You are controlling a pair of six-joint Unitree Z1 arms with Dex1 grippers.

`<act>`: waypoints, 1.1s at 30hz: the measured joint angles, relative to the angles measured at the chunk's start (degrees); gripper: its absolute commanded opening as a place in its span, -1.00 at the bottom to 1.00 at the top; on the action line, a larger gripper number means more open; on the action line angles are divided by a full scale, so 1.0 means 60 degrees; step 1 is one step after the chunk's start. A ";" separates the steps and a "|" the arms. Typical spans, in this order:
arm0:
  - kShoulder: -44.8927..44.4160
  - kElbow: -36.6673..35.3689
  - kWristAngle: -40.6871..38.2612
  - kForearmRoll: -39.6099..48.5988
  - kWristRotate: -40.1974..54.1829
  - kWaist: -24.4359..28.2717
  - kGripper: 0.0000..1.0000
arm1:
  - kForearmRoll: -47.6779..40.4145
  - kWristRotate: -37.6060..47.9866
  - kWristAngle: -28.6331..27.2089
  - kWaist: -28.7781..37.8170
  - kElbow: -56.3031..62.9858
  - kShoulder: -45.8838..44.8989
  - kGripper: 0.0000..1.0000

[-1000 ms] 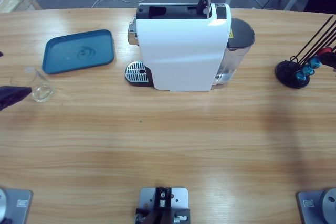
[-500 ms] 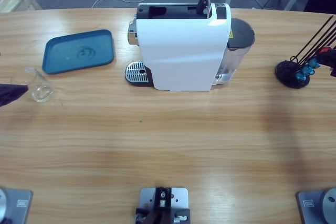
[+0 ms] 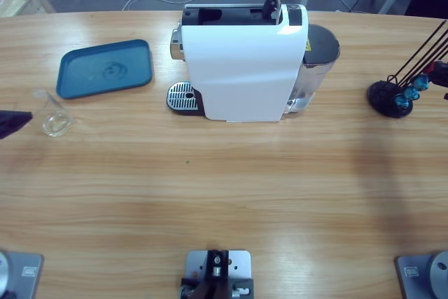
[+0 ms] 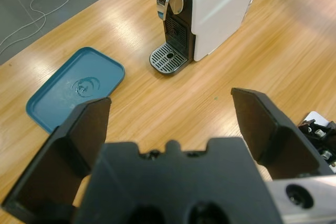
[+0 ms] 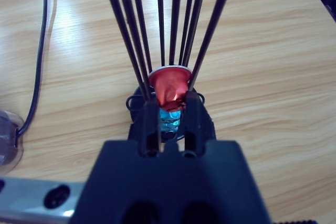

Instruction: Pour coffee

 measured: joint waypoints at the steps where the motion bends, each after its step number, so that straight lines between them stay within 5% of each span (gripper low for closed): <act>1: -0.0029 0.0001 0.0000 0.0000 0.0000 0.0000 0.97 | -0.0023 -0.0012 0.0021 -0.0002 0.0013 0.0000 -1.00; 14: -0.0545 0.0190 0.0000 0.0260 -0.0021 0.0000 0.97 | 0.0276 -0.0576 0.0044 0.0061 -0.0150 -0.0178 -1.00; 27: -0.0560 0.0302 0.0000 0.0278 -0.0021 0.0000 0.98 | 0.2490 -0.0591 -0.0156 0.0221 -0.2354 -0.1663 -1.00; 33: -0.0610 0.0302 0.0000 0.0281 -0.0021 0.0001 0.98 | 0.3735 -0.0642 0.0025 0.1297 -0.3305 -0.2787 -1.00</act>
